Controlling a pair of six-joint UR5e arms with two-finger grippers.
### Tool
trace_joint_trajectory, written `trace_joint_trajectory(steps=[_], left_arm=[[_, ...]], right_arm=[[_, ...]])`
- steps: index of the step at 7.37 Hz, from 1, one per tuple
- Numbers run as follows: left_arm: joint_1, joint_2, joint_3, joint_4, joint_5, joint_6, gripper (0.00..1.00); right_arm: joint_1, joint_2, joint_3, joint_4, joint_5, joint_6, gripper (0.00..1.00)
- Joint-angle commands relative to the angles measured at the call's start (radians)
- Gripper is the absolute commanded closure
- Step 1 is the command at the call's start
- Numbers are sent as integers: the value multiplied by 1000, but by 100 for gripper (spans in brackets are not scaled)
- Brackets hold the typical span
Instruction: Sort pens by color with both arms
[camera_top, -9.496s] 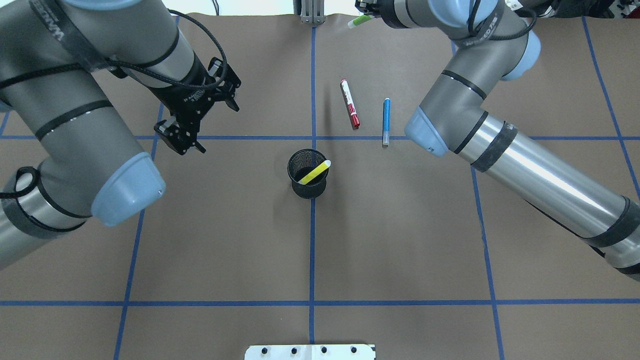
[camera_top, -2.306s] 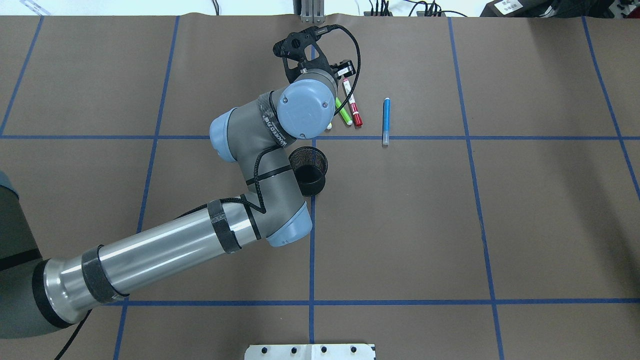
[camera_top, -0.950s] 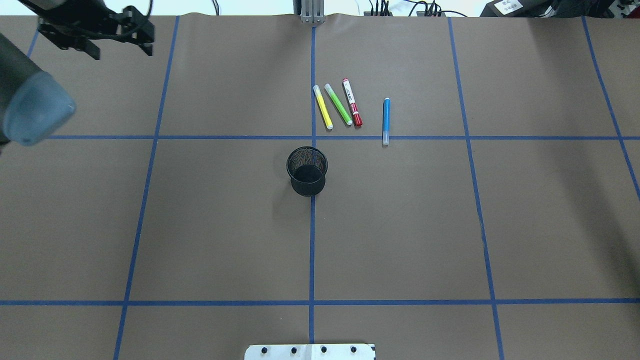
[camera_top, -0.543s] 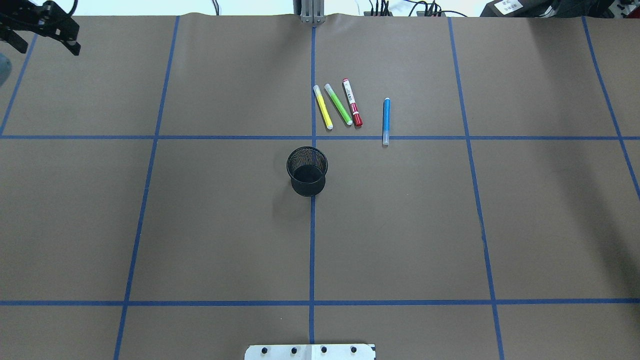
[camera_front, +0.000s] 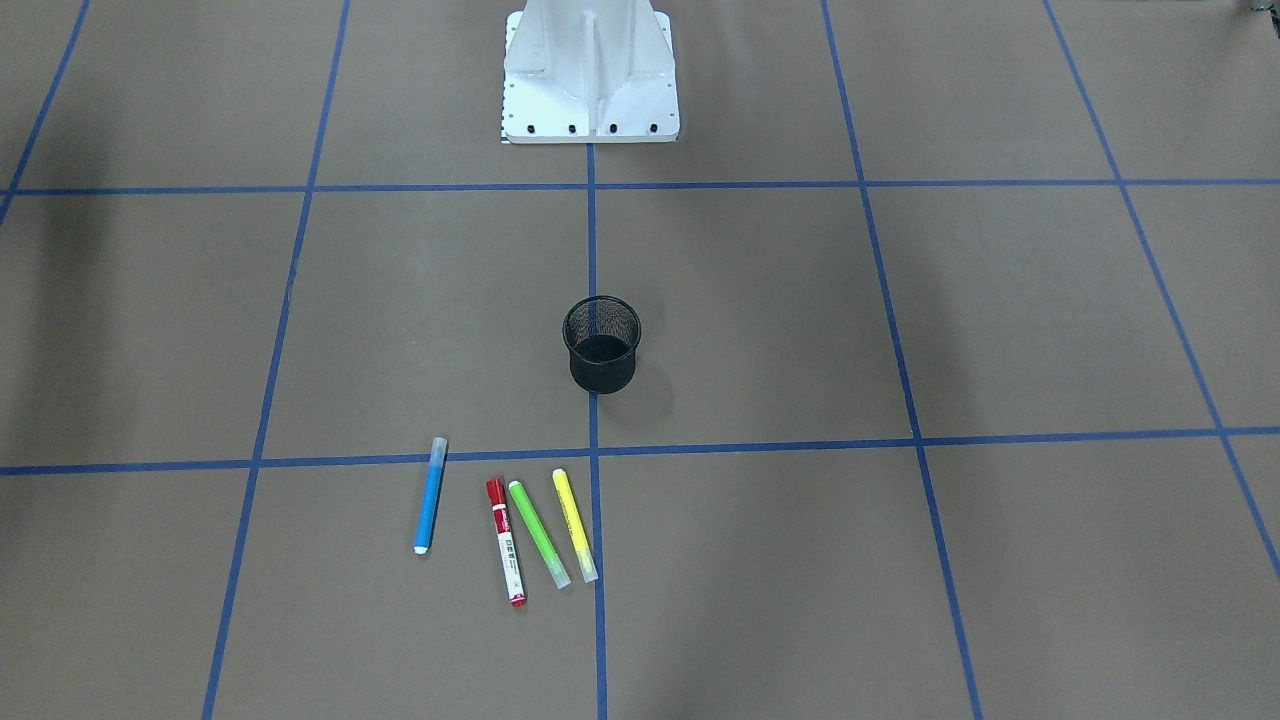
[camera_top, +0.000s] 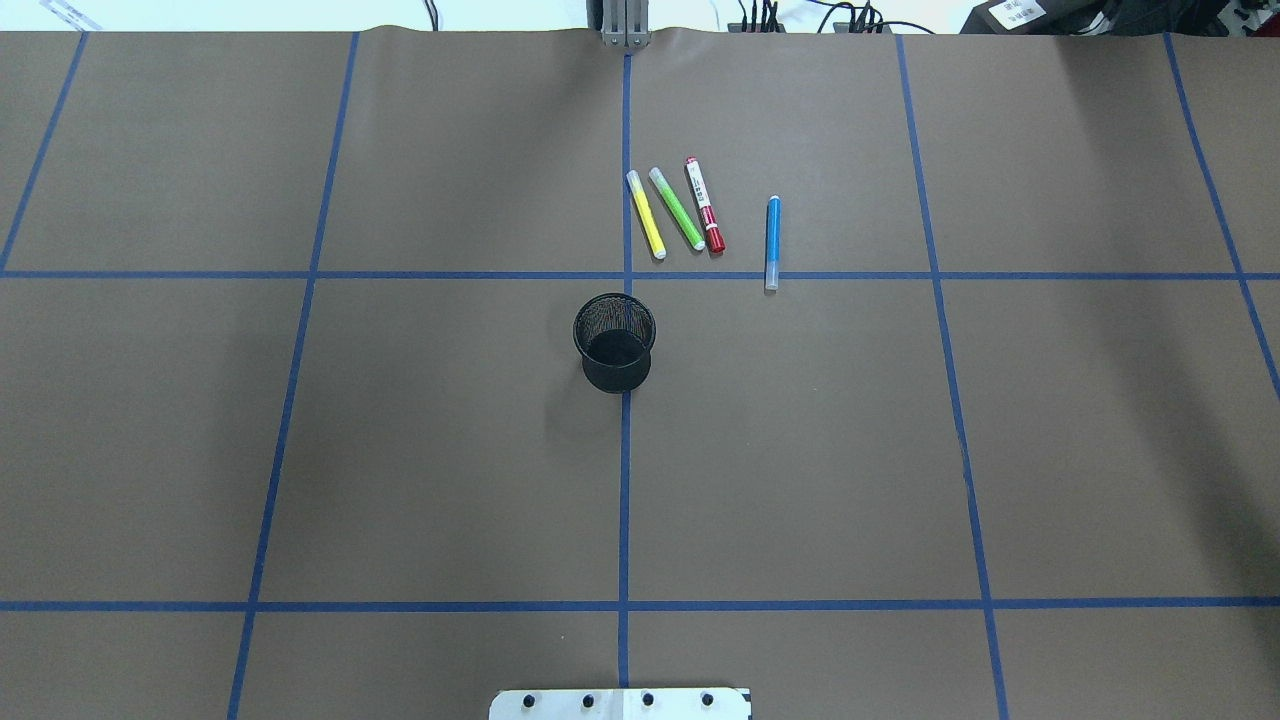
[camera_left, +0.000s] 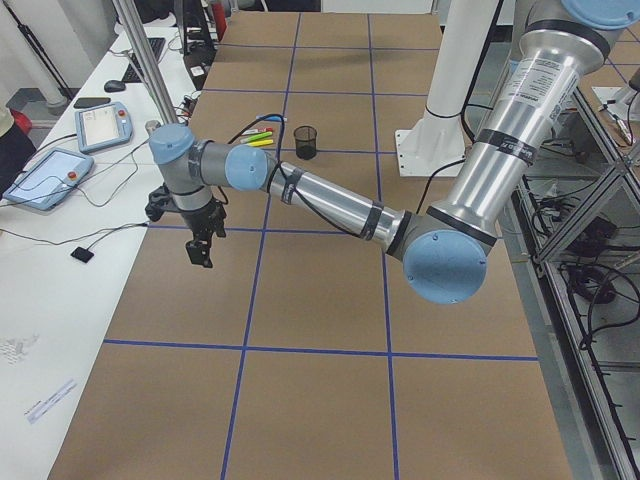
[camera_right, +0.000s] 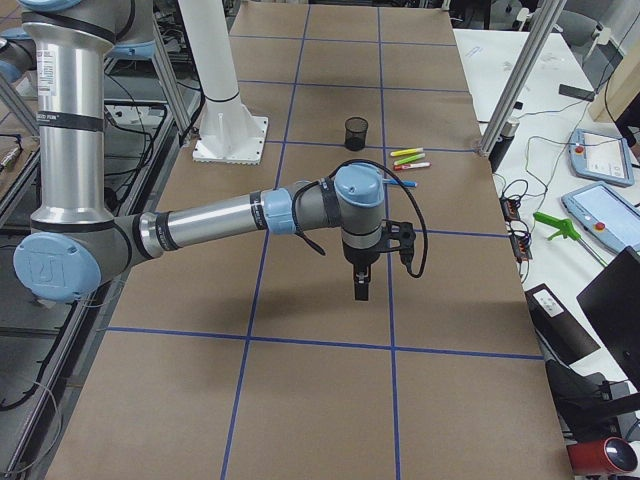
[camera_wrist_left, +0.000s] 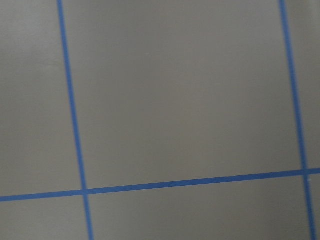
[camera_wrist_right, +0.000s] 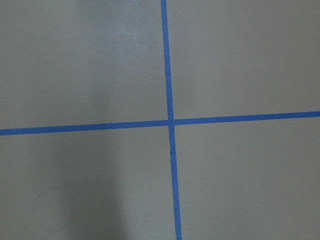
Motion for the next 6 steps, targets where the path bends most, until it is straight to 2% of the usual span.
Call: trace_joint_trajectory(steps=[1, 3, 6], left_arm=[[-89, 21, 167, -60, -1, 174, 0], [-141, 68, 245, -138, -1, 231, 0], [-161, 75, 258, -137, -1, 286, 0]], right_arm=[[0, 1, -2, -2, -10, -2, 0], [0, -8, 3, -2, -10, -2, 0], [0, -7, 6, -2, -10, -2, 0]])
